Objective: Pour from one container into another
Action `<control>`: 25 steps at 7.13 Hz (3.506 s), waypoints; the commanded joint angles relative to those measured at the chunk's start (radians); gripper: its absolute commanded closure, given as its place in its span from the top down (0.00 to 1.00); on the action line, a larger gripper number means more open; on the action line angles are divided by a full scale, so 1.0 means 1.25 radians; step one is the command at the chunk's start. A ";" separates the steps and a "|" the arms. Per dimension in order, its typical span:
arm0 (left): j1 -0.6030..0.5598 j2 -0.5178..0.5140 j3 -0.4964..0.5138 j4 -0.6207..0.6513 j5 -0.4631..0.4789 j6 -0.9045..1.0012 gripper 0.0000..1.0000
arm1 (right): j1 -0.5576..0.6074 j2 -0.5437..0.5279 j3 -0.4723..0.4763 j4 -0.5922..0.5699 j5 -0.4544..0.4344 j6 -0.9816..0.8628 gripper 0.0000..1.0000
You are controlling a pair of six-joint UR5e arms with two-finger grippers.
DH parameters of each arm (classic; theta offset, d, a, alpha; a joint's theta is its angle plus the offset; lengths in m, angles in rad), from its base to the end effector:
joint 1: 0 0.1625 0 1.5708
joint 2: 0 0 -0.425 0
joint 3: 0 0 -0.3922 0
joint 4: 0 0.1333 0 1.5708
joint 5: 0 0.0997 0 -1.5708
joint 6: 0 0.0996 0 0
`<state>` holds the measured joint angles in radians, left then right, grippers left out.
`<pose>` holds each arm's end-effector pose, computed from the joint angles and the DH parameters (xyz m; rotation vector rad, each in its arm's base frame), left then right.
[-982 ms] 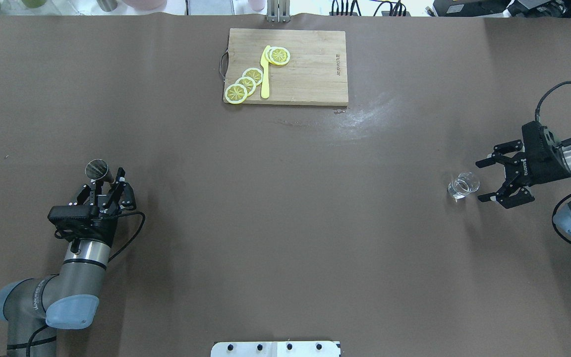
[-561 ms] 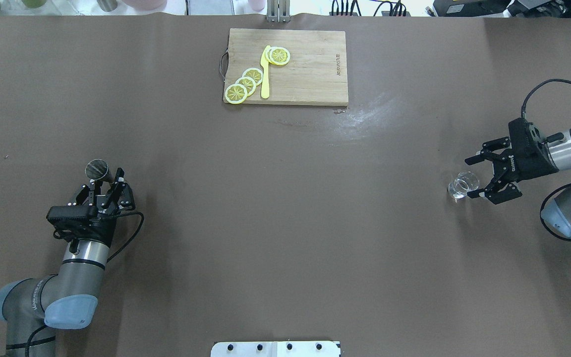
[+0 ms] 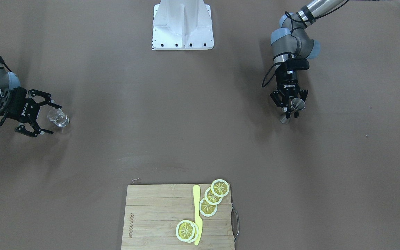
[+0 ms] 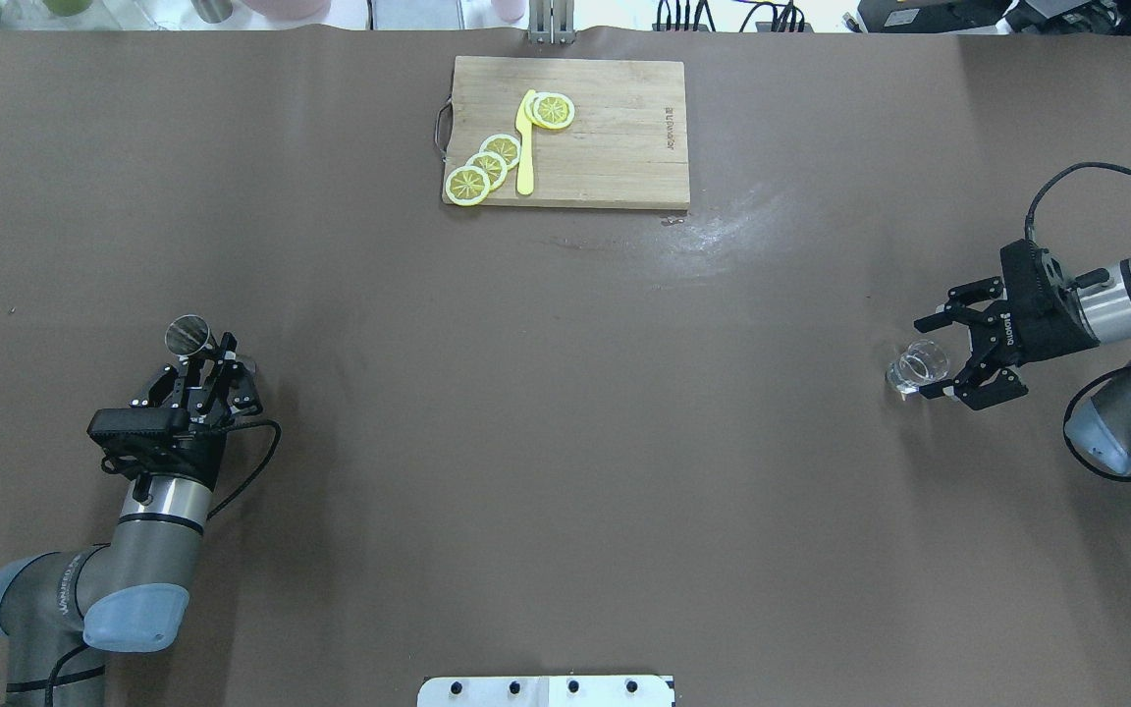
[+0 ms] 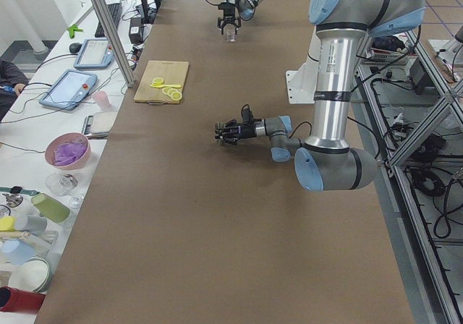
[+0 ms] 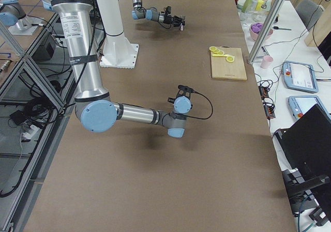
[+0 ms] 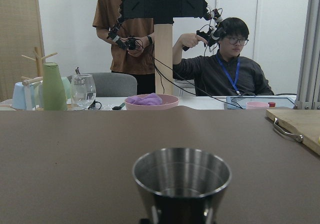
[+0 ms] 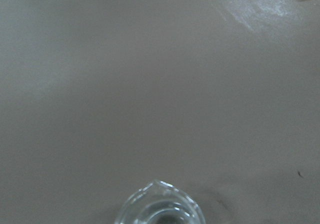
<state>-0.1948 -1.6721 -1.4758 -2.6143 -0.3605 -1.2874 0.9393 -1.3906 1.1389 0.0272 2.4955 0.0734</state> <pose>0.4617 -0.3220 0.5139 1.2712 0.6265 -0.5591 -0.2734 -0.4649 0.5944 0.9364 -1.2072 -1.0683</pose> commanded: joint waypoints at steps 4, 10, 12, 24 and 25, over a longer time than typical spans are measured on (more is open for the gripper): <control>0.000 -0.006 -0.007 -0.022 -0.001 0.021 0.00 | -0.011 -0.001 -0.029 0.079 -0.007 0.033 1.00; -0.043 -0.158 -0.007 -0.044 -0.005 0.222 0.00 | -0.041 -0.007 -0.031 0.148 -0.062 0.032 0.89; -0.099 -0.226 -0.009 -0.046 -0.119 0.254 0.00 | -0.041 -0.009 -0.031 0.148 -0.064 0.032 0.76; -0.155 -0.634 0.254 0.133 -0.198 0.321 0.00 | 0.037 0.026 0.004 0.107 0.015 0.068 0.00; -0.153 -0.670 0.287 0.155 -0.198 0.321 0.00 | 0.077 0.040 0.032 0.045 0.047 0.066 0.00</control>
<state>-0.3893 -2.4557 -1.1683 -2.4529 -0.6076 -0.8872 0.9834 -1.3611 1.1468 0.1567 2.5120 0.1572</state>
